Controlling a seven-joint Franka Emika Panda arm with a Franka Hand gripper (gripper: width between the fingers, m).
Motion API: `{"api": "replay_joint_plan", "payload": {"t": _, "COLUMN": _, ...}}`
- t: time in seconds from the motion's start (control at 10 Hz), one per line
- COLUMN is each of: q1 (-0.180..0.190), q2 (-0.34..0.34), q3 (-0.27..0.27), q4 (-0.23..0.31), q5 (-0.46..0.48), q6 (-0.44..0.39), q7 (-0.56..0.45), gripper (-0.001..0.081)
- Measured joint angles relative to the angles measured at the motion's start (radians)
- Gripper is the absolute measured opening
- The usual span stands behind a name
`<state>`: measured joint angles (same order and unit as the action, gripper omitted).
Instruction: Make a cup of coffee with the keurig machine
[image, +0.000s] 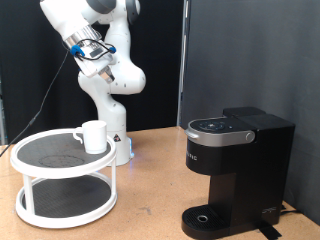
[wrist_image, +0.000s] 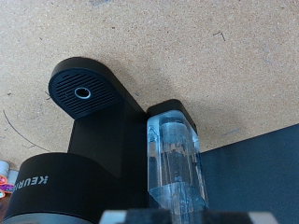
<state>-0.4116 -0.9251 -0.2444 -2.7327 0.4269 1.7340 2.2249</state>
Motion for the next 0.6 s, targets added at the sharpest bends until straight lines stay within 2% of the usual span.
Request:
{"api": "replay_joint_plan", "payload": {"t": 0.2, "q1": -0.003, "q2": 0.001, "q3": -0.036, "q4": 0.005, "q5": -0.002, "q6": -0.002, "q7": -0.016, "gripper": 0.0}}
{"api": "replay_joint_plan", "payload": {"t": 0.6, "q1": -0.021, "q2": 0.029, "q3": -0.164, "q4": 0.05, "q5": -0.08, "q6": -0.051, "q7": -0.096, "gripper": 0.0}}
